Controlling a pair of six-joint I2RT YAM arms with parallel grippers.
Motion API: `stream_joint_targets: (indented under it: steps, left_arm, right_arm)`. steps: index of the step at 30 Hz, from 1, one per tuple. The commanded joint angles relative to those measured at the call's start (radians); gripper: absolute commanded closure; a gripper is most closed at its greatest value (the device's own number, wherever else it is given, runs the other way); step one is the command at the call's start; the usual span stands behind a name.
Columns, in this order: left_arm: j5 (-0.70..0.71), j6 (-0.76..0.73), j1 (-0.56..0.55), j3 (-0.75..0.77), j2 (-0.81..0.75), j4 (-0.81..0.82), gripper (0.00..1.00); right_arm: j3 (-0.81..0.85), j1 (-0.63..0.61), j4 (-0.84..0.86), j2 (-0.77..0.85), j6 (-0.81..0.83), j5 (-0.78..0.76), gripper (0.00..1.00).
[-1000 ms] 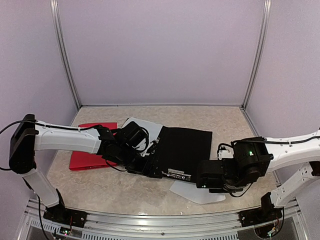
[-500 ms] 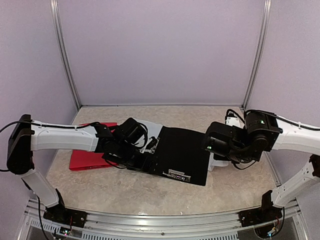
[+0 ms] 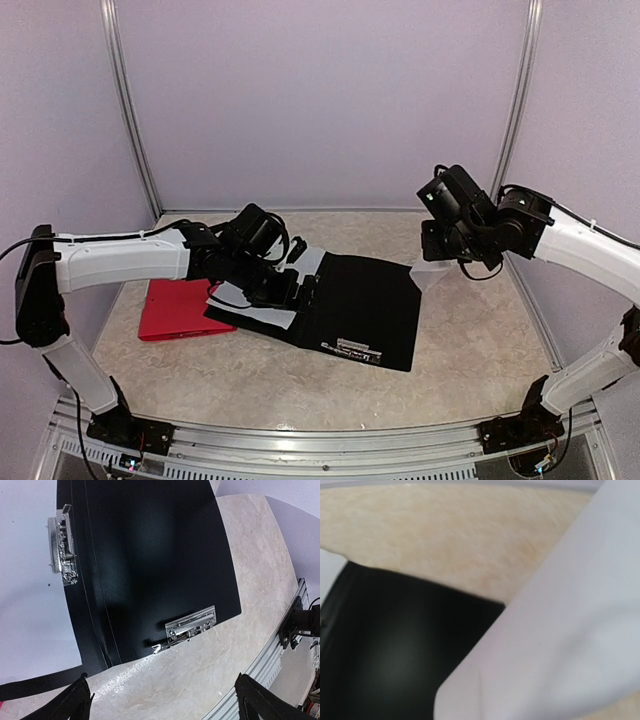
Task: Put the files into the folder
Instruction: Pass from the right arm to the left
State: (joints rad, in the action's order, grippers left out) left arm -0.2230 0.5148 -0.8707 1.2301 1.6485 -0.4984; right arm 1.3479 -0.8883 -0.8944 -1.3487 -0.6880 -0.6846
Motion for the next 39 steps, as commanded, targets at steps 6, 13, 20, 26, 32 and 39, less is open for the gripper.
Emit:
stream_joint_targets:
  steps: [6, 13, 20, 26, 32, 39]
  left_arm:
    - [0.063, -0.042, 0.123, 0.094, -0.012, -0.009, 0.02]
    - [0.099, -0.095, 0.231, 0.142, -0.085, -0.049, 0.01]
    - [0.036, -0.254, 0.329, 0.126, -0.201, -0.076, 0.02]
    - [-0.062, -0.375, 0.353, 0.146, -0.231, -0.088, 0.03]
    - [-0.256, -0.507, 0.357, 0.28, -0.12, -0.147, 0.03]
    - [-0.437, -0.766, 0.362, 0.624, 0.153, -0.359, 0.05]
  right_arm:
    - [0.201, 0.119, 0.321, -0.189, 0.434, 0.235, 1.0]
    - [0.337, 0.121, 0.37, -0.274, 0.57, 0.556, 1.0]
    - [0.266, 0.119, 0.332, -0.273, 0.669, 0.779, 1.0]
    - [0.16, 0.113, 0.267, -0.191, 0.747, 0.861, 1.0]
    - [0.059, 0.098, 0.194, -0.119, 0.76, 0.828, 1.0]
    - [0.016, 0.067, 0.175, -0.091, 0.832, 0.808, 1.0]
